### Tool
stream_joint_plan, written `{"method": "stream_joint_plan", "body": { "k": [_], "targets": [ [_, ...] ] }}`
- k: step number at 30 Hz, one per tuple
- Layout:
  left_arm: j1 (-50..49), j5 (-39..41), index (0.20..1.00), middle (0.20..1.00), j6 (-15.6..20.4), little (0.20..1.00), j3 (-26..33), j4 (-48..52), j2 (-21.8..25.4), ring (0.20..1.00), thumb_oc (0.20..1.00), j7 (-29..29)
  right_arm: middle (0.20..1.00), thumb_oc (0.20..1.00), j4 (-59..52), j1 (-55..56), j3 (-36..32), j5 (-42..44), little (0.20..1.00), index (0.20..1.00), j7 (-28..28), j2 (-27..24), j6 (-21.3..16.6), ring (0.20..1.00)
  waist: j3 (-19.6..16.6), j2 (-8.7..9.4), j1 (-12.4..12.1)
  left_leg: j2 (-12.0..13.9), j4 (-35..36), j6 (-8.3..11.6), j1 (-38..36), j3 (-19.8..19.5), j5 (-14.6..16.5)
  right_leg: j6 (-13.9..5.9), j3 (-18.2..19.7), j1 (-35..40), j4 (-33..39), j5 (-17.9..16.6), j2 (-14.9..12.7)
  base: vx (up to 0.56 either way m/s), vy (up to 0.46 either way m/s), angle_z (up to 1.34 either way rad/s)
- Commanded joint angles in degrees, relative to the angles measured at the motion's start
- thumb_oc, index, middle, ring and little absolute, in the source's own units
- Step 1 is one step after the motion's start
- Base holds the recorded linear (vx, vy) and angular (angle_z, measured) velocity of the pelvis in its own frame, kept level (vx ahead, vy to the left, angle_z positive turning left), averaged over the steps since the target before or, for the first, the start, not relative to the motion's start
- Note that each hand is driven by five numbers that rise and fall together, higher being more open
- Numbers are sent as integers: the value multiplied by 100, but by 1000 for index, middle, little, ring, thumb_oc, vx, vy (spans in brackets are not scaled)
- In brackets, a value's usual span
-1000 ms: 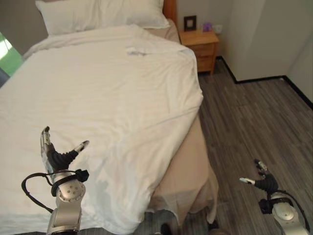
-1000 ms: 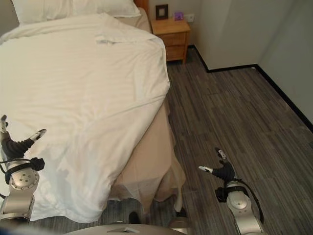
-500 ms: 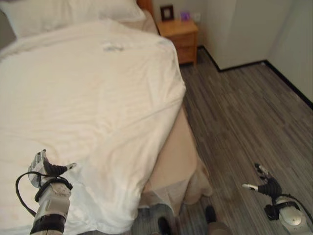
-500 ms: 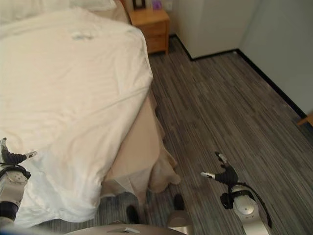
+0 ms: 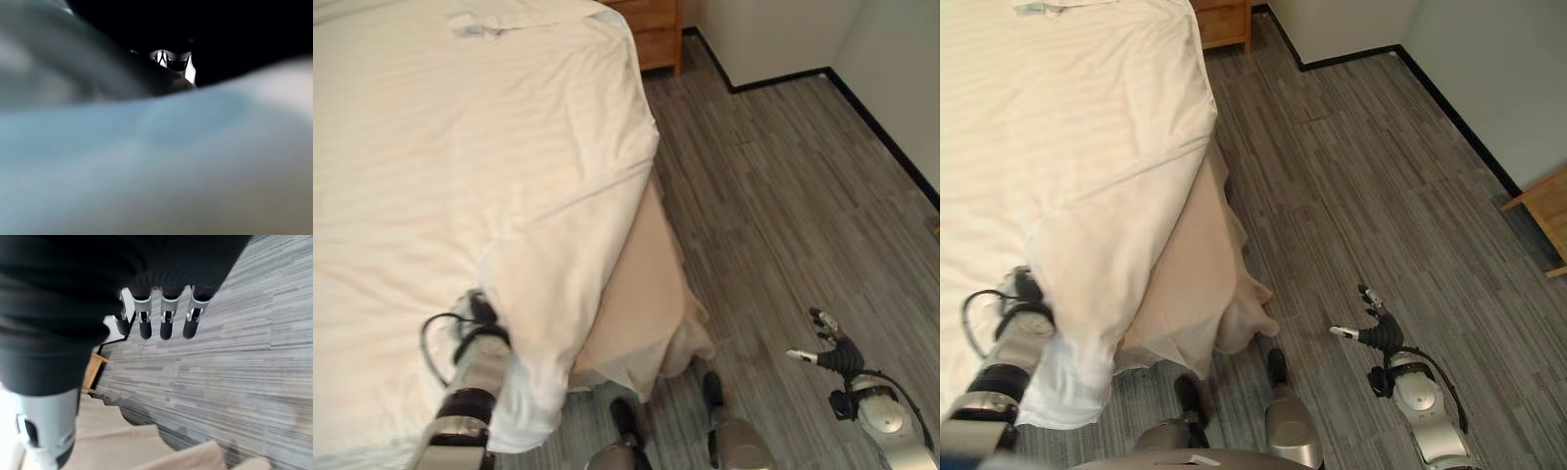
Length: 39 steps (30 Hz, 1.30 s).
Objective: Making the bed.
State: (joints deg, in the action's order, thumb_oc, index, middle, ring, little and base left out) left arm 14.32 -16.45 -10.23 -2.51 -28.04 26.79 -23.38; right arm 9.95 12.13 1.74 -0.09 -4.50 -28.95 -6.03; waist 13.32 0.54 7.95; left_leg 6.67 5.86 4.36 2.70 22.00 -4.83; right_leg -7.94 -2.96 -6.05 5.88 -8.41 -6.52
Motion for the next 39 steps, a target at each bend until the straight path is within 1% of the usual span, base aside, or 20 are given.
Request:
{"method": "stream_joint_plan", "body": {
  "k": [1,4,7,8,11,12,14,17,20,21,23,24,26,27,31,33,35,37,38,39],
  "targets": [
    [611,-435,200,200,558,200,-288,563,55,200,200,200,1000,1000,-156,-144,-189,-213,1000,1000,-67,-142,-114,1000,-105,-181,130,485,-86,473,-292,-55,49,-287,105,478,-88,745,-323,10,-47,10],
    [609,-207,200,200,858,200,-508,1542,-196,200,200,447,1000,1000,-37,-200,-176,-219,1000,1000,-70,-69,-68,1000,-117,-241,155,489,-86,468,-420,-49,60,-272,149,589,-88,762,-302,-37,-77,3],
    [628,1245,200,200,1414,200,-1224,2722,-636,200,200,1207,1000,1000,339,-207,-193,-255,1000,1000,-130,-82,41,1000,-78,-437,324,543,-86,471,-626,63,15,-255,264,714,-88,816,-231,-50,-59,-6],
    [629,1265,200,200,1411,200,-1230,2729,-635,200,200,1219,1000,1000,345,-202,-203,-254,1000,1000,-131,-84,36,1000,-69,-443,311,548,-86,474,-640,67,19,-253,267,725,-88,817,-226,-43,-30,-16],
    [721,2238,200,200,1508,200,-2139,3316,-877,200,200,1965,1000,1000,820,-164,-235,-312,1000,1000,-201,-160,100,1000,24,-673,526,636,-86,508,-714,167,-85,-220,352,780,-88,907,-151,-78,-26,-22],
    [790,2409,200,200,1492,200,-2373,3334,-965,200,200,2096,1000,1000,998,-184,-222,-290,1000,1000,-219,-139,110,1000,56,-732,575,661,-86,521,-729,194,-115,-210,372,794,-88,931,-127,-41,-5,-9],
    [809,2417,200,200,1500,200,-2383,3317,-973,200,200,2098,1000,1000,1017,-193,-231,-288,1000,1000,-222,-141,98,1000,69,-739,562,667,-86,525,-739,198,-113,-207,374,802,-88,932,-120,-34,-22,-21],
    [1068,2960,200,200,1343,200,-3599,2814,-1666,200,200,2685,1000,1000,1803,-265,-16,-372,1000,1000,-294,-167,137,1000,260,-945,853,745,-86,556,-807,249,-247,-125,454,875,-88,1077,0,-87,-53,-10],
    [1164,3529,200,200,1251,200,-4089,2170,-2198,200,200,2790,1000,1000,2183,-360,102,-411,1000,1000,-356,-239,168,1000,367,-988,979,725,-86,549,-838,229,-315,-97,483,913,-88,1123,31,-65,-46,-15],
    [1256,3846,1000,1000,1125,1000,-4610,1760,-2589,1000,1000,3012,1000,1000,2507,-482,168,-378,1000,1000,-433,-349,236,1000,486,-954,1071,615,-209,548,-730,185,-361,-64,503,938,-88,1128,0,-120,-63,-15],
    [1345,4103,1000,1000,1078,1000,-4914,1561,-2769,1000,1000,3158,1000,1000,2657,-557,132,-379,1000,1000,-527,-485,258,1000,549,-844,1140,442,-698,532,-542,93,-55,-4,451,914,-88,1094,-115,-172,-64,1],
    [1360,4275,1000,1000,1042,1000,-5088,1514,-2853,1000,1000,3283,1000,1000,2749,-596,87,-419,1000,1000,-587,-568,262,1000,572,-758,1222,315,-1113,511,-514,75,250,16,372,909,-88,1064,-212,-197,-85,-1],
    [1375,4379,1000,1000,1011,1000,-5198,1488,-2881,1000,1000,3332,1000,1000,2831,-628,74,-489,1000,1000,-668,-618,284,1000,546,-715,1262,246,-1417,494,-473,80,369,65,318,835,-88,985,-243,-151,-102,10],
    [1347,4577,1000,1000,958,1000,-5367,1486,-2885,1000,1000,3382,1000,1000,3102,-714,21,-600,1000,1000,-833,-670,356,1000,493,-608,1376,174,-2179,450,-585,173,686,159,188,775,-88,854,-264,-143,-143,24],
    [1340,4905,1000,1000,924,1000,-5540,1687,-2758,1000,1000,3411,1000,1000,3645,-857,-98,-640,1000,1000,-1073,-702,482,1000,369,-491,1463,225,-2950,428,-909,276,867,273,-133,787,-88,712,-179,-80,-72,30],
    [1370,5165,1000,1000,880,1000,-5596,1868,-2732,1000,1000,3406,1000,1000,3848,-895,-126,-767,1000,1000,-1168,-869,551,1000,316,-529,1448,109,-2408,383,-1216,180,971,190,-289,829,-128,655,-83,9,83,19],
    [1537,5392,1000,1000,1010,1000,-5434,2191,-2699,1000,1000,3218,1000,1000,4034,-966,-194,-898,1000,1000,-1310,-961,600,1000,225,-506,1425,-57,-1701,260,-1531,226,1287,93,-432,812,-170,555,-101,-51,128,46],
    [1640,5641,1000,1000,1125,1000,-5153,2680,-2489,1000,1000,2944,1000,1000,4034,-983,-330,-961,1000,1000,-1440,-1095,631,1000,150,-458,1290,-137,-1208,210,-1688,165,1335,3,-572,822,-216,460,-154,-84,158,80],
    [1717,5446,1000,1000,1274,1000,-4470,3377,-1728,1000,1000,2631,1000,1000,3677,-942,-625,-905,1000,1000,-1582,-1206,583,1000,72,-348,1055,-185,-758,130,-1819,37,1287,-85,-743,761,-281,365,-227,-105,119,82],
    [1710,5449,1000,1000,1257,1000,-4465,3406,-1703,1000,1000,2622,1000,1000,3669,-946,-620,-906,1000,1000,-1581,-1196,587,1000,63,-324,1062,-204,-735,127,-1806,36,1247,-79,-742,738,-286,349,-242,-117,53,62]
  ]
}}
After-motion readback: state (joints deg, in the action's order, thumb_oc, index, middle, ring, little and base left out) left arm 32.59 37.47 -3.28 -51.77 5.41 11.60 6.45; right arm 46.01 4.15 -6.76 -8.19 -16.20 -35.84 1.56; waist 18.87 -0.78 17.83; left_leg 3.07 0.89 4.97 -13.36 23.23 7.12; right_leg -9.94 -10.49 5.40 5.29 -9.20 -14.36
